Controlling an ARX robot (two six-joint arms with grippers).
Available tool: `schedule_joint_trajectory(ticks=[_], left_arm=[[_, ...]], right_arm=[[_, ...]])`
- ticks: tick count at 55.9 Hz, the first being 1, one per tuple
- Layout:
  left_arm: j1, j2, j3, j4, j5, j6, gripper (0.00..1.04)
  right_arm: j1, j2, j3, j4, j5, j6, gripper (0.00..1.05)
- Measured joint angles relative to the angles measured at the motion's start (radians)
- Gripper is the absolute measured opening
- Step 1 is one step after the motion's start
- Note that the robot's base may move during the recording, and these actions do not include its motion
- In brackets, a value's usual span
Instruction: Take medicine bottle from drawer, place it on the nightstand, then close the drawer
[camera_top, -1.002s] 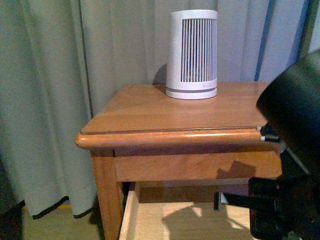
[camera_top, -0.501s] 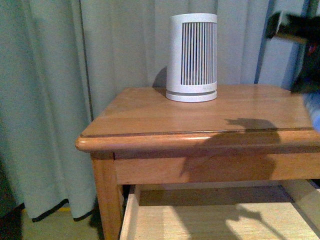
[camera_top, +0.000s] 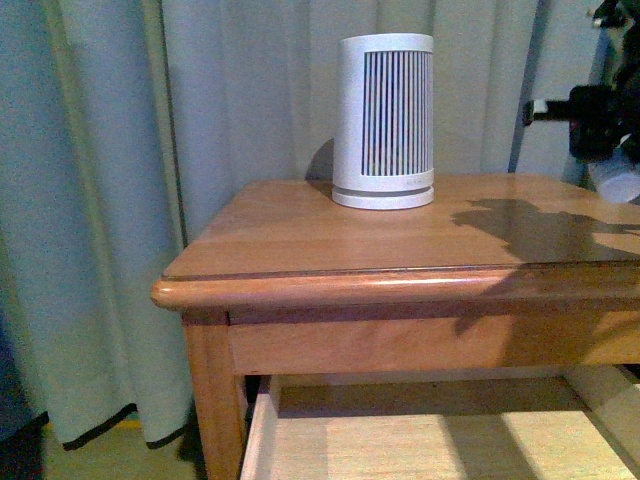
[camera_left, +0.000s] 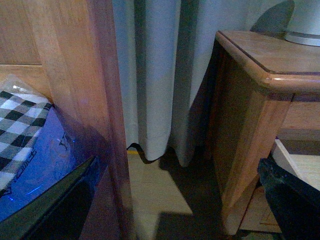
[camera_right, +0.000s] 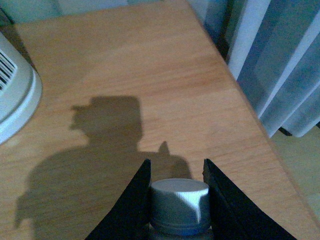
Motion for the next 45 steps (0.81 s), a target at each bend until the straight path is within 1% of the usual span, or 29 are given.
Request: schedule_joint_trajectory(ticks=[3, 4, 7, 9, 20, 25, 29, 30, 33, 37, 41, 45], left_arm=[[0.0, 0.0, 0.0, 0.0, 0.0, 0.0, 0.98], [0.0, 0.0, 0.0, 0.0, 0.0, 0.0, 0.98], [0.0, 0.0, 0.0, 0.0, 0.0, 0.0, 0.98], [0.0, 0.0, 0.0, 0.0, 0.0, 0.0, 0.98], [0.0, 0.0, 0.0, 0.0, 0.0, 0.0, 0.98], [0.0, 0.0, 0.0, 0.0, 0.0, 0.0, 0.98], [0.0, 0.0, 0.0, 0.0, 0.0, 0.0, 0.98], [0.0, 0.0, 0.0, 0.0, 0.0, 0.0, 0.98], [0.0, 0.0, 0.0, 0.0, 0.0, 0.0, 0.98], [0.0, 0.0, 0.0, 0.0, 0.0, 0.0, 0.98], [0.0, 0.0, 0.0, 0.0, 0.0, 0.0, 0.98], [0.0, 0.0, 0.0, 0.0, 0.0, 0.0, 0.98]], right_arm=[[0.0, 0.035, 0.011, -0.014, 0.003, -0.006, 0.27], [0.0, 0.045, 0.016, -0.016, 0.004, -0.012, 0.33], [0.002, 0.052, 0.019, -0.016, 0.004, -0.016, 0.4], [0.002, 0.053, 0.021, -0.008, 0.0, -0.02, 0.47], [0.003, 0.031, 0.031, 0.05, -0.017, -0.038, 0.74], [0.004, -0.021, 0.009, 0.111, -0.022, -0.066, 0.87], [0.004, -0.107, -0.045, 0.171, -0.026, -0.084, 0.98], [0.004, -0.138, -0.066, 0.187, -0.027, -0.087, 0.99], [0.002, -0.244, -0.134, 0.19, -0.04, -0.084, 0.97], [-0.008, -0.439, -0.287, 0.177, -0.066, -0.06, 0.98], [-0.016, -0.621, -0.459, 0.102, -0.127, -0.006, 0.98], [-0.005, -0.761, -0.602, 0.036, -0.149, 0.021, 0.98]])
